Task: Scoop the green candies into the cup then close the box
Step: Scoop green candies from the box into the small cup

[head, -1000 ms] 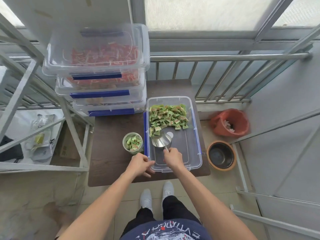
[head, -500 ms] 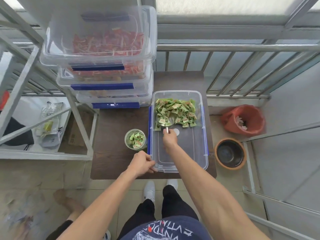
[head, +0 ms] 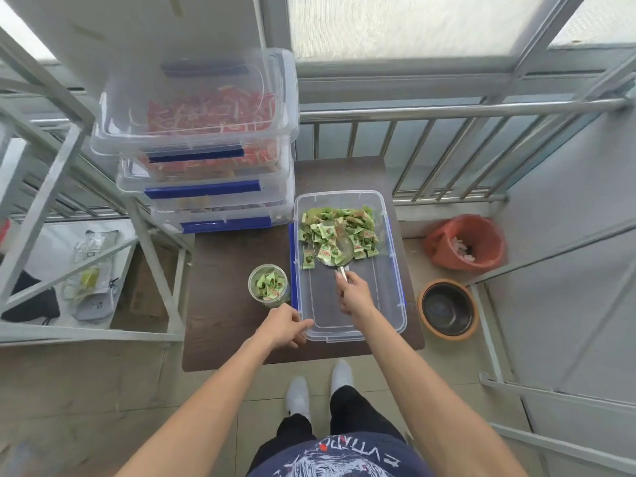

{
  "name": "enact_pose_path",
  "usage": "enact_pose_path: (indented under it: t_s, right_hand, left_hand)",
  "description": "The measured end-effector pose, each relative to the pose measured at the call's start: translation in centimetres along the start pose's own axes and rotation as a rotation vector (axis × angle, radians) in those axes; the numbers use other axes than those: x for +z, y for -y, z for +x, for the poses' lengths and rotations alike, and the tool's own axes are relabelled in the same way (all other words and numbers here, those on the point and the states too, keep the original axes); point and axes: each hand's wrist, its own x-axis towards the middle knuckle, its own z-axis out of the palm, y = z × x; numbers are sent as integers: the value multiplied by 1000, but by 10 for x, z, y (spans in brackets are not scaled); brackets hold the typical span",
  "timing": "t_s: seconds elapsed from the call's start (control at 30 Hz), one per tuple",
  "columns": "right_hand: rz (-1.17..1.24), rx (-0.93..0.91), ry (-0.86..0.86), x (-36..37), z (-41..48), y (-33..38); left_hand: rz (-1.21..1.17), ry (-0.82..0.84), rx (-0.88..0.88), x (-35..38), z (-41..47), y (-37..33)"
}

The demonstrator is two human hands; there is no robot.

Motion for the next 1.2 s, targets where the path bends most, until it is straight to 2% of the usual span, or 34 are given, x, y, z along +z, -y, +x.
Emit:
enact_pose_path:
  t_s: [0.13,0.23,0.43,0.57,0.73,1.2]
  right_hand:
    - [38,-43,18,-12,-30,13]
    - [-22,-72,43,-20,-51,19]
    - [-194,-110,124,-24,-88,30]
    - [-356,-102,182,-16,-107,41]
    - [-563,-116,210,1,-123,54]
    - [-1008,-169,99,68,-147,100]
  left_hand:
    - [-94,45,-16,-7,-8,13]
    - [-141,7,-44,-17,-12,28]
    - [-239,-259,-117,-38,-12,50]
    - [-373,-389,-25,-47,-13,41]
    - [-387,-364,52,-45,-16,36]
    - [-307,-214,48,-54,-22,41]
